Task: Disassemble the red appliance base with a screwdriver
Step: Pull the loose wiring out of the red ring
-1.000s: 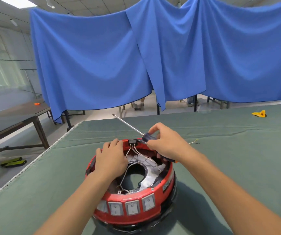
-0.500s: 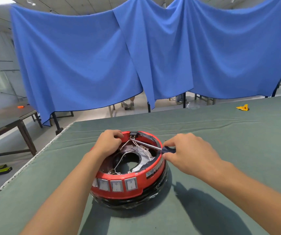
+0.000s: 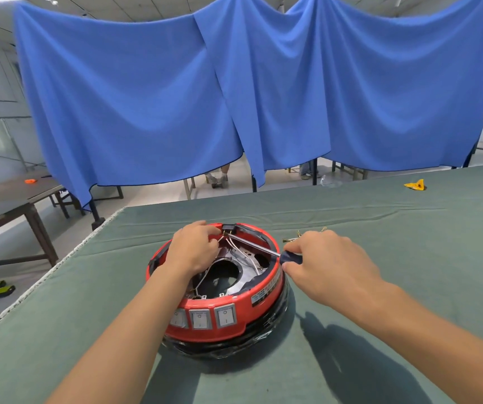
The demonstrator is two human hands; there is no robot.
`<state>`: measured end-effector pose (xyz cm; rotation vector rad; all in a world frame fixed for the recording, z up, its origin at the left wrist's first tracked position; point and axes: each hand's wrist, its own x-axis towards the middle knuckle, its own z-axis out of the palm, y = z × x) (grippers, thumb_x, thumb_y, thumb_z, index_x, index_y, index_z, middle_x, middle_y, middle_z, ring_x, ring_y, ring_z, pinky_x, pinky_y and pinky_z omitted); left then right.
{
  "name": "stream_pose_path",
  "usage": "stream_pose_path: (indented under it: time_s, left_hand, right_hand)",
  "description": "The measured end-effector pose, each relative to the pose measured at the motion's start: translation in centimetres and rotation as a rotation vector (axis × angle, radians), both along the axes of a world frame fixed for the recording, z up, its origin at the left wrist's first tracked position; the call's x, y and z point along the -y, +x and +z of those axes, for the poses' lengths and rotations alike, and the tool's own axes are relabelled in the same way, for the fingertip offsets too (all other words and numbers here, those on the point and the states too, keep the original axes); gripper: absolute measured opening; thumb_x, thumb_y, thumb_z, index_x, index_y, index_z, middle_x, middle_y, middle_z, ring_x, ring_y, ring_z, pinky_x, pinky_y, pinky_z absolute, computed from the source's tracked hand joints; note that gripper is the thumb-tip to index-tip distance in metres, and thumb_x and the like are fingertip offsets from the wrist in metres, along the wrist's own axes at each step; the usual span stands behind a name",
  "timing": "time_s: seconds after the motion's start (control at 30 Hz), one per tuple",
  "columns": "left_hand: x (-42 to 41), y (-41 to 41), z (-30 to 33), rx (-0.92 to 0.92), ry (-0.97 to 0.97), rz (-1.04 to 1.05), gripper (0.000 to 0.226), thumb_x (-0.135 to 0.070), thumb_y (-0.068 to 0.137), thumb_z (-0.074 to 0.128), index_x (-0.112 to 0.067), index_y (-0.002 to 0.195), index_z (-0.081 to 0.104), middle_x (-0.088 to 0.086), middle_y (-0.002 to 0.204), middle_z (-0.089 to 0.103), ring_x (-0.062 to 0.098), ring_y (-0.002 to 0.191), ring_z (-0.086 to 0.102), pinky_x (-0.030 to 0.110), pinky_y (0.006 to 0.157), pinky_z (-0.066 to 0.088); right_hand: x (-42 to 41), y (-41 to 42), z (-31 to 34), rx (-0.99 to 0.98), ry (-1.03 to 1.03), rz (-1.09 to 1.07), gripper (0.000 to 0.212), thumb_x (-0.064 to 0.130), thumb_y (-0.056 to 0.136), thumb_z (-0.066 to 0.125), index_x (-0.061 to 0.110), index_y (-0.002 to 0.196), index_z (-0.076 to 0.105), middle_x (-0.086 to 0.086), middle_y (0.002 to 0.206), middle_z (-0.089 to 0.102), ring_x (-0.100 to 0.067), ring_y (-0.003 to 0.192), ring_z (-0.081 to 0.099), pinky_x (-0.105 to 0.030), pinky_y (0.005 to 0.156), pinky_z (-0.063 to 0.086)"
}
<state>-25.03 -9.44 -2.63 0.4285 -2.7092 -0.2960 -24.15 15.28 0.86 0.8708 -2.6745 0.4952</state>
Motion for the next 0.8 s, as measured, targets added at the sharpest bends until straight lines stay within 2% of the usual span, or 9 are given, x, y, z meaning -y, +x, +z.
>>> stream_pose_path:
  time_s: [0.17,0.3,0.5,0.67,0.8]
  left_hand:
    - [0.0,-0.2,0.0,0.000,-0.038,0.010,0.033,-0.028,0.091,0.046,-0.029,0.118,0.064,0.003,0.136,0.051,0.023,0.124,0.046,0.040,0.104,0.036]
    - [-0.1,-0.1,-0.1,0.023,-0.058,0.012,0.031,-0.033,0.093,0.048,-0.029,0.121,0.062,0.002,0.138,0.048,0.022,0.125,0.044,0.041,0.105,0.034]
    - [-0.5,0.2,0.1,0.032,-0.058,0.006,0.037,-0.032,0.092,0.053,-0.023,0.129,0.055,0.002,0.139,0.047,0.022,0.126,0.043,0.040,0.108,0.033]
    - [-0.4,0.2,0.2,0.014,-0.035,0.011,0.050,-0.030,0.089,0.056,-0.024,0.136,0.041,0.003,0.136,0.049,0.024,0.124,0.044,0.039,0.105,0.034]
    - [-0.1,-0.3,0.0,0.094,-0.132,0.020,0.055,-0.036,0.092,0.050,-0.036,0.143,0.032,0.002,0.140,0.042,0.023,0.129,0.035,0.041,0.107,0.028]
  right_hand:
    - [-0.1,-0.1,0.5,-0.013,0.024,-0.008,0.020,0.033,0.089,0.052,0.020,0.077,0.059,0.003,0.065,0.052,-0.029,0.068,0.051,-0.029,0.050,0.029]
    - [0.2,-0.1,0.8,-0.027,0.041,-0.011,0.019,0.034,0.090,0.052,0.019,0.083,0.061,0.000,0.068,0.050,-0.032,0.071,0.048,-0.030,0.058,0.032]
    - [0.7,0.1,1.1,-0.030,0.052,-0.009,0.016,0.030,0.089,0.052,0.018,0.083,0.060,-0.002,0.071,0.053,-0.032,0.070,0.048,-0.029,0.060,0.034]
    - [1.3,0.6,1.5,-0.018,0.068,-0.013,0.026,0.025,0.088,0.054,0.018,0.064,0.045,0.002,0.059,0.044,-0.029,0.062,0.047,-0.027,0.049,0.027]
    - [1.7,1.1,1.9,-0.011,0.103,-0.014,0.034,0.027,0.089,0.054,0.019,0.062,0.036,0.003,0.059,0.040,-0.027,0.061,0.043,-0.029,0.056,0.030]
